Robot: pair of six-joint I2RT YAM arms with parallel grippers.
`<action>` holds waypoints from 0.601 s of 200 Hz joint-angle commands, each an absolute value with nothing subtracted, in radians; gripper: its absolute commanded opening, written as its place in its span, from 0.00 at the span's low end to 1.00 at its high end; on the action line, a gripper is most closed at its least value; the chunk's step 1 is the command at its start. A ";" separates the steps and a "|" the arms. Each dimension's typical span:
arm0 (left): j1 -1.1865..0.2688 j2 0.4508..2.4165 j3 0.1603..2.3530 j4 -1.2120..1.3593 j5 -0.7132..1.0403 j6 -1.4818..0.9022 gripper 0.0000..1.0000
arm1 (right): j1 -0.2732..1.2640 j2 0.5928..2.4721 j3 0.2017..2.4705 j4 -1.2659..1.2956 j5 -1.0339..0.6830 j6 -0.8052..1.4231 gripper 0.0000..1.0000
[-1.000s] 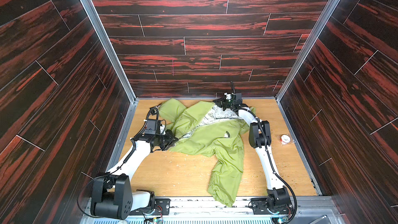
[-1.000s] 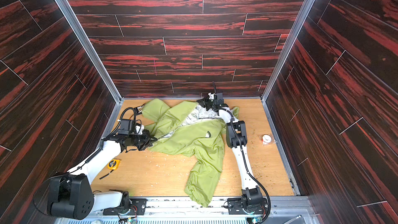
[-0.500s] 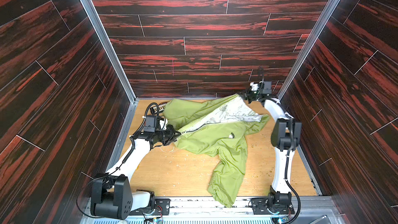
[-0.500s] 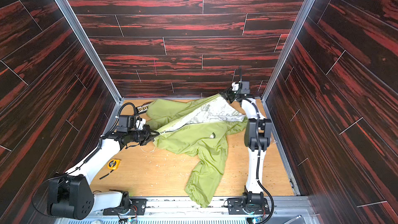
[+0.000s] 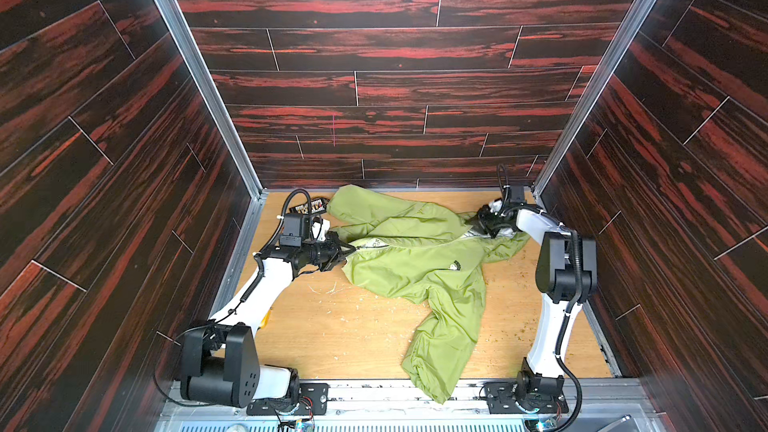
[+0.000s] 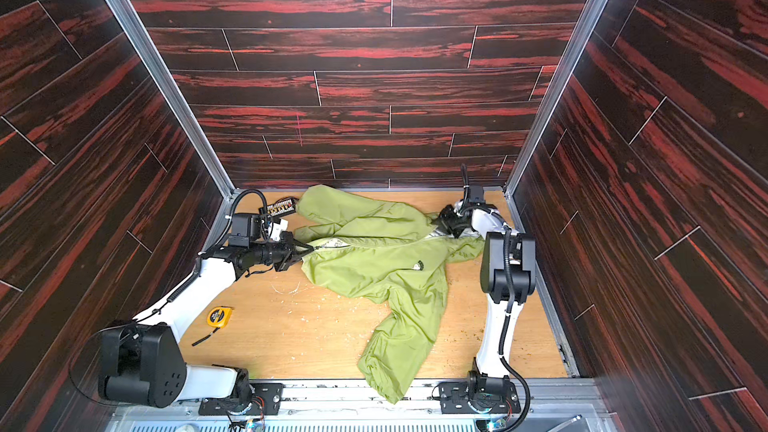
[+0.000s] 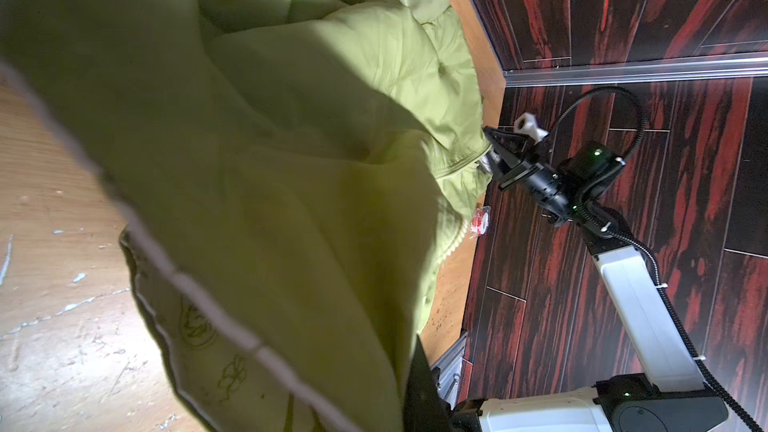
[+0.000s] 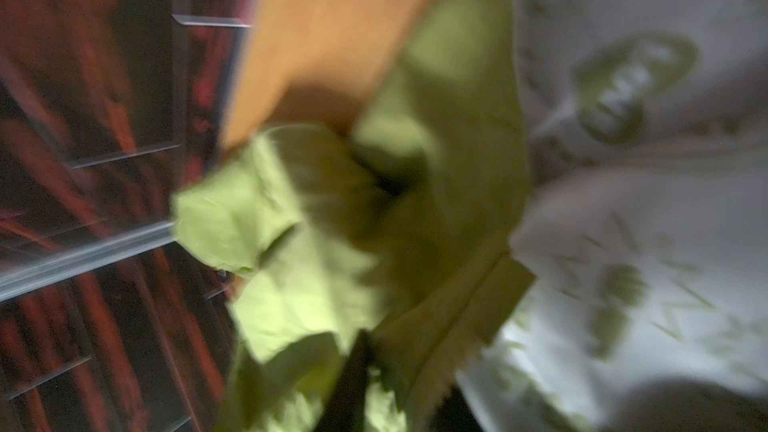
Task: Zip up the jacket
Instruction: 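Release the jacket with the right gripper and move it toward the robot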
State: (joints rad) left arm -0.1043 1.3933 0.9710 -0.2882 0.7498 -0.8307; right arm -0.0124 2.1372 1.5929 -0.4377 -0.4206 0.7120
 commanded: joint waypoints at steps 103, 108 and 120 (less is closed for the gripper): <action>-0.107 1.433 1.014 -0.238 0.749 -0.843 0.00 | 0.142 1.614 1.174 -0.549 -0.474 0.517 0.52; -0.107 1.432 1.010 -0.237 0.749 -0.844 0.00 | 0.165 1.597 1.143 -0.558 -0.477 0.506 0.52; -0.109 1.431 1.004 -0.237 0.747 -0.842 0.00 | 0.216 1.560 1.063 -0.575 -0.489 0.492 0.52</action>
